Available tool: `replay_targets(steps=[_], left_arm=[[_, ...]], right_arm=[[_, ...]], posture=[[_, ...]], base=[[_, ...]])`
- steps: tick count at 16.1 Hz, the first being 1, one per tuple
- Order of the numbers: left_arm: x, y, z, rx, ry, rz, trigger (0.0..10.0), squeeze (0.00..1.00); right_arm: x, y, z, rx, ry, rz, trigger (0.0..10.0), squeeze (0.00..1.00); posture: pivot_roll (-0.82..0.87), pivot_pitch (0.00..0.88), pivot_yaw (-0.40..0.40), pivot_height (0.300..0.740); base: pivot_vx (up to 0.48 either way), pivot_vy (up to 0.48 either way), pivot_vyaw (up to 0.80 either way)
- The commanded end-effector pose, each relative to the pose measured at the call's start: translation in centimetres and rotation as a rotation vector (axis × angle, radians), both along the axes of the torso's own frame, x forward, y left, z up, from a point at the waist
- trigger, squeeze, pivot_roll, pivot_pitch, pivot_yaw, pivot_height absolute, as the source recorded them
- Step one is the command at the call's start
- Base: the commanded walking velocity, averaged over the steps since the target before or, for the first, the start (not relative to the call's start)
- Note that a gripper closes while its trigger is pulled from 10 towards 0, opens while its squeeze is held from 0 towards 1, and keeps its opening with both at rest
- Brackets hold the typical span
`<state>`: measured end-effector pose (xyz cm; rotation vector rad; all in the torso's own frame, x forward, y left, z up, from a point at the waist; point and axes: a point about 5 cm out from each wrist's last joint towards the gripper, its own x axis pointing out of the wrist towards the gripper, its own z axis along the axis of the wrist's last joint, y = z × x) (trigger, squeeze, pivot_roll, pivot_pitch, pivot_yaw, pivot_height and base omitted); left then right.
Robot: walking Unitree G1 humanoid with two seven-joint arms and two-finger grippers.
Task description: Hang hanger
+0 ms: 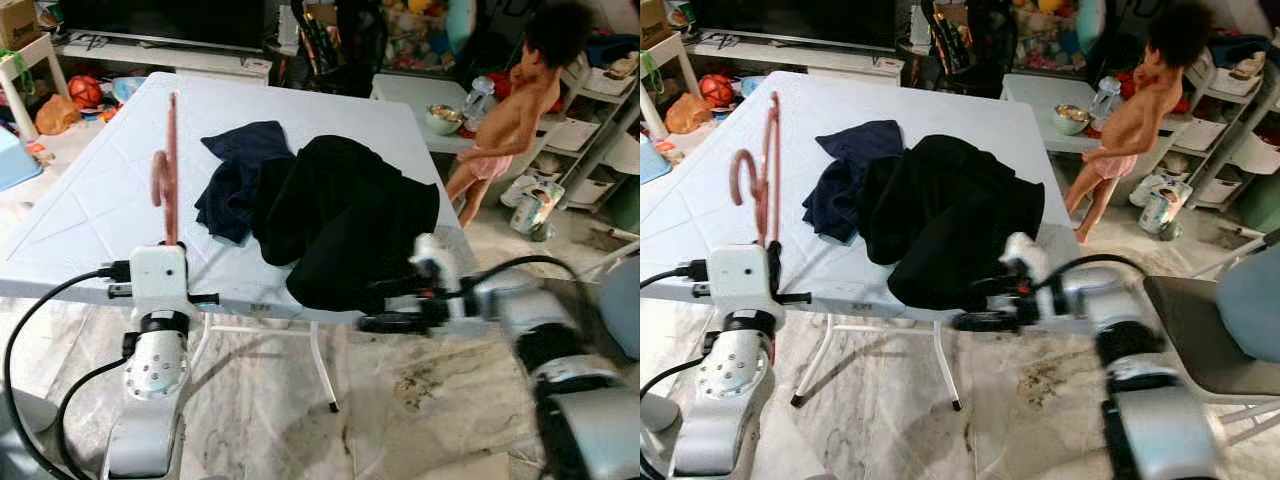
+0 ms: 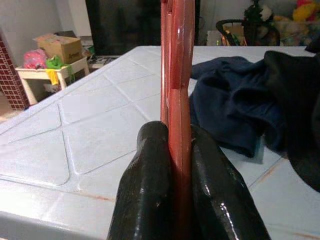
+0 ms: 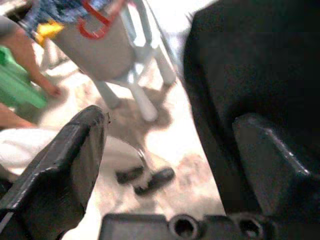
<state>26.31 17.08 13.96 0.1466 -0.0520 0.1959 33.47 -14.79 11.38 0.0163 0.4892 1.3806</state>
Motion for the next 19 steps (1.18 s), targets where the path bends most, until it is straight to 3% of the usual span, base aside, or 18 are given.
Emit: replay_targets(steps=[1, 5, 8, 11, 14, 17, 19], left_arm=[[-0.1, -0.4, 0.5, -0.006, -0.019, -0.019, 10.0, 0.0], [-0.4, -0.6, 0.6, -0.012, -0.017, -0.018, 10.0, 0.0], [-0.3, -0.7, 0.8, -0.014, -0.022, -0.017, 10.0, 0.0], [-0.3, -0.6, 0.9, -0.016, -0.026, -0.008, 10.0, 0.0], [-0.5, -0.9, 0.8, -0.025, -0.022, -0.003, 10.0, 0.0], [-0.5, -1.0, 0.8, -0.028, -0.023, -0.002, 10.0, 0.0], [-0.4, -0.9, 1.0, -0.029, -0.027, 0.003, 10.0, 0.0]], right_arm=[[0.0, 0.2, 0.3, 0.012, -0.005, -0.005, 10.0, 1.0], [-0.4, 3.7, -0.6, 0.046, 0.025, 0.042, 10.0, 1.0], [1.2, 6.2, -1.2, -0.111, -0.08, -0.145, 10.0, 1.0], [2.2, 7.6, -0.7, -0.24, -0.197, -0.233, 10.0, 1.0], [4.7, 7.8, 1.6, -0.24, -0.257, -0.593, 10.0, 1.0], [5.9, 8.3, 3.7, -0.208, -0.323, -0.773, 10.0, 1.0], [6.4, 9.6, 5.4, -0.165, -0.398, -0.822, 10.0, 0.91]], posture=[[0.06, 0.0, -0.124, 0.74], [0.07, 0.0, -0.129, 0.74], [0.08, 0.0, -0.136, 0.74], [0.08, 0.0, -0.144, 0.74], [0.08, 0.0, -0.152, 0.74], [0.08, 0.0, -0.158, 0.74], [0.09, 0.0, -0.165, 0.74]], base=[[0.0, 0.0, 0.0], [0.0, 0.0, 0.0], [0.0, 0.0, 0.0], [0.0, 0.0, 0.0], [0.0, 0.0, 0.0], [0.0, 0.0, 0.0], [0.0, 0.0, 0.0]])
